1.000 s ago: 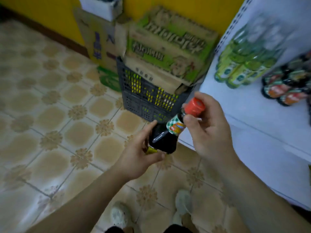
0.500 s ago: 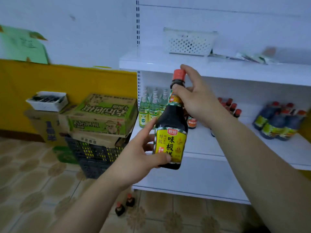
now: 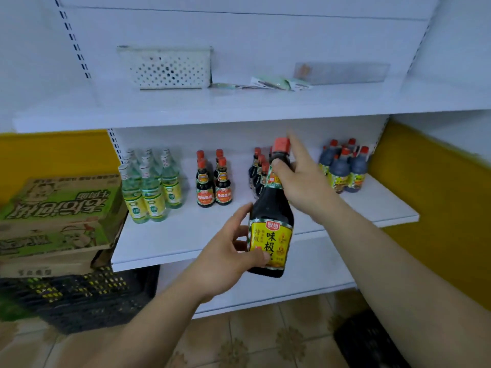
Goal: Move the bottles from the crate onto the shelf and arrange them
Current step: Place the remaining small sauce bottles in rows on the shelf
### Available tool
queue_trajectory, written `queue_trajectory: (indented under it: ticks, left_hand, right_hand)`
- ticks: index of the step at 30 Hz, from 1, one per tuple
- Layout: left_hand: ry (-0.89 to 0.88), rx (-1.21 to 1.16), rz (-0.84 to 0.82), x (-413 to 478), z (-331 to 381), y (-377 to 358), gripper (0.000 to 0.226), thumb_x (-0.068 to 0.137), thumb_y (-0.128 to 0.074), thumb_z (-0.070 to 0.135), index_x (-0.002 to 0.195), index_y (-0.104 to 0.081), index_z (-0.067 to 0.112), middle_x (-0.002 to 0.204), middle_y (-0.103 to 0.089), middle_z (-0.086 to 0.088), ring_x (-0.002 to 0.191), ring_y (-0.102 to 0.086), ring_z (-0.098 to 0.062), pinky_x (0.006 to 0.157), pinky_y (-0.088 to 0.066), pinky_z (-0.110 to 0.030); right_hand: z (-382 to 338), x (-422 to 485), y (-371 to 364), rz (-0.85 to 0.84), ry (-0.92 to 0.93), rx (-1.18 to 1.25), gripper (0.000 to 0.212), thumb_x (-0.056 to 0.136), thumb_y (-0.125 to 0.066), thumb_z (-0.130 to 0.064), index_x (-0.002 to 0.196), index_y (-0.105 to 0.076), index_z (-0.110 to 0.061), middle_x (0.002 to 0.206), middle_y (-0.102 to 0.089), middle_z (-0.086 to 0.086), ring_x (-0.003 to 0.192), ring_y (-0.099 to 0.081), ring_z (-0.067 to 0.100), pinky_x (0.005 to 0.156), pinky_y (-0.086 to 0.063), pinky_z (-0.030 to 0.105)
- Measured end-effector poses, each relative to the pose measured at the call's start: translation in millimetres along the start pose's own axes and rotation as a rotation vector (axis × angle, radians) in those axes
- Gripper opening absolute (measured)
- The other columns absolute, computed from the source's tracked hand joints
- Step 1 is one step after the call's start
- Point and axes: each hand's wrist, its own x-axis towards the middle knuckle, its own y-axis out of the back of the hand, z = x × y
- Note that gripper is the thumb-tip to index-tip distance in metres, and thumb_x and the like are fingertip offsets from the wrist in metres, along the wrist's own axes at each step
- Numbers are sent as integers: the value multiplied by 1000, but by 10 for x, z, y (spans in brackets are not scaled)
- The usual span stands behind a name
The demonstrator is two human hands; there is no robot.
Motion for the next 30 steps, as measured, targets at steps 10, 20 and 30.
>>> queue_trajectory:
  ticks: [10, 20, 30]
  left_hand:
    - [187, 40, -219, 1253, -854, -187, 85, 81, -69, 1, 139, -23, 43, 122, -55, 1, 101, -62, -13, 78, -57, -29]
    - [176, 161, -228, 2414, -1138, -177, 94, 84, -68, 6, 141, -5, 48, 136, -44, 2, 109, -57, -12, 89, -53, -29]
    - [152, 315, 162, 3175, -1861, -656, 98, 85, -69, 17, 137, 3, 60, 146, -38, 14, 129, -46, -13, 99, -43, -30]
  right_hand:
    - [1242, 528, 83, -114, -220, -74, 80, 95, -57, -25, 150, -1, -43, 115, -62, -1, 70, -52, 0, 63, -40, 20]
    - [1766, 1438, 64, -57, -237, -101, 84, 92, -60, -19, 150, -3, -40, 116, -64, 1, 96, -64, 22, 88, -51, 37]
    - [2554, 1900, -12, -188, -68, -110, 87, 91, -61, -14, 148, -5, -46, 114, -65, -5, 96, -66, 17, 84, -54, 31]
